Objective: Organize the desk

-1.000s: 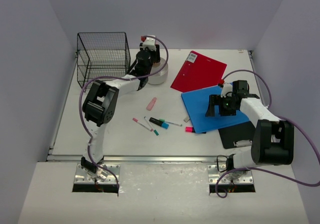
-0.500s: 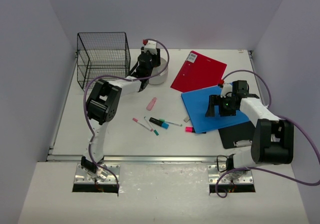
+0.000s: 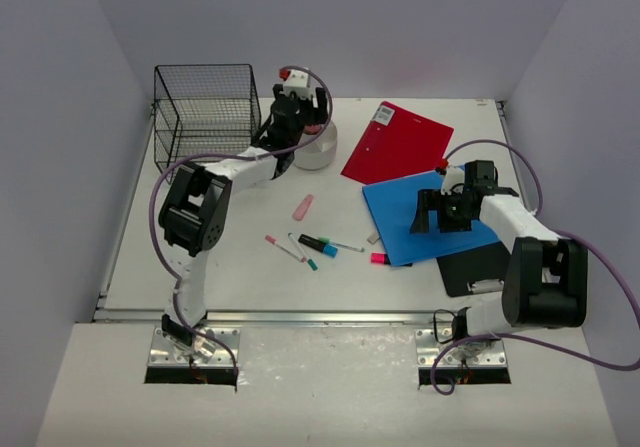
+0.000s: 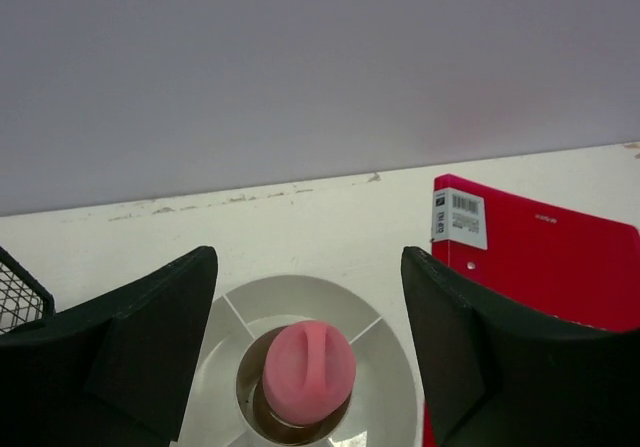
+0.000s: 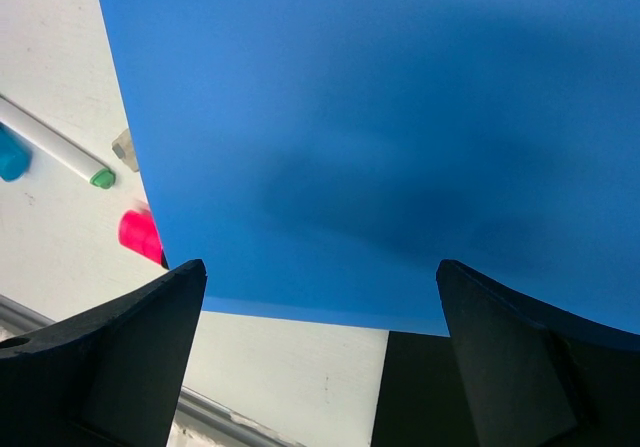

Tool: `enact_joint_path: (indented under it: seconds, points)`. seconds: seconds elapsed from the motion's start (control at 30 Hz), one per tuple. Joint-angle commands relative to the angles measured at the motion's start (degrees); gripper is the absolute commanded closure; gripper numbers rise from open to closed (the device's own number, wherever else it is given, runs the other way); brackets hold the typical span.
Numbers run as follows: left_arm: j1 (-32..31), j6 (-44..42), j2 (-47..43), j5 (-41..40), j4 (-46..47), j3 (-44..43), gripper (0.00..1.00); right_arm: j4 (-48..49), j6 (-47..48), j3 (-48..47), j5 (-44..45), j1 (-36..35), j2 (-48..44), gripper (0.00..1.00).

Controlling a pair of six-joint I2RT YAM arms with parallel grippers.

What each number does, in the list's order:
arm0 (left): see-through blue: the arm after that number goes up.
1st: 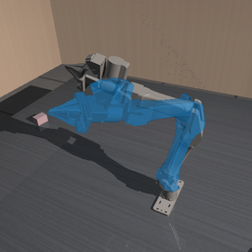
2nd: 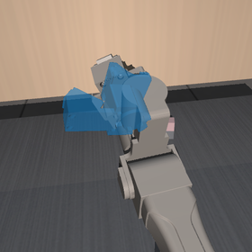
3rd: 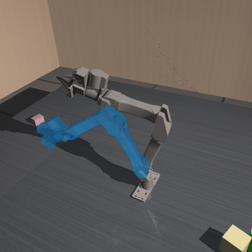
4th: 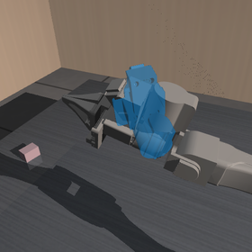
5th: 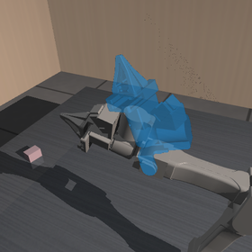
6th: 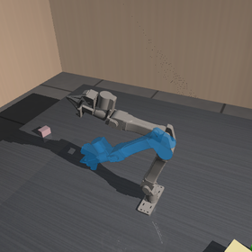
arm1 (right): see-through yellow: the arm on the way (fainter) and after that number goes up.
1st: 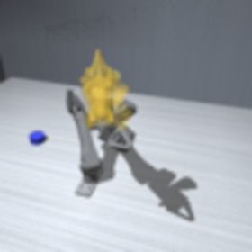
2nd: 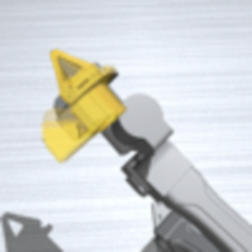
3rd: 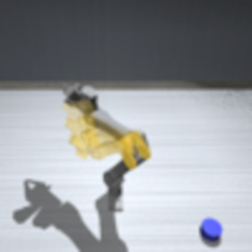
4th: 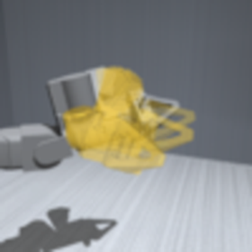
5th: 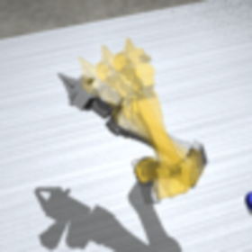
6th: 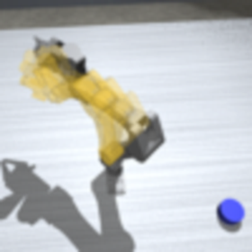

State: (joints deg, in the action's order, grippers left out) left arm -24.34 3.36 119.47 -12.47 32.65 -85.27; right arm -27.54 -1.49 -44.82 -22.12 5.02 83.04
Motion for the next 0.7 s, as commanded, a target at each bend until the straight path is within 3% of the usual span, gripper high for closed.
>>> enact_joint_path:
  seconds: [0.0,0.27,0.4,0.5,0.67]
  points:
    - [0.1,1.8,-11.6,2.3,-1.2,0.4,0.28,0.6,0.1,-2.1,-1.3,0.1,-2.0,0.01]
    - [0.3,-1.5,-30.9,2.6,-9.5,10.7,0.23,0.6,0.2,-2.1,-1.9,0.0,-3.4,0.01]
    - [0.4,-2.1,-37.3,4.0,-24.2,13.4,0.21,0.7,0.3,-1.8,-2.1,0.0,-4.0,0.01]
    - [0.6,-5.7,-41.0,9.1,-32.7,17.0,0.19,0.6,0.7,-1.8,-2.4,0.0,-4.1,0.01]
    - [0.8,-15.0,-48.4,25.6,-43.8,27.5,0.12,0.5,1.0,-1.5,-3.2,0.0,-4.7,0.01]
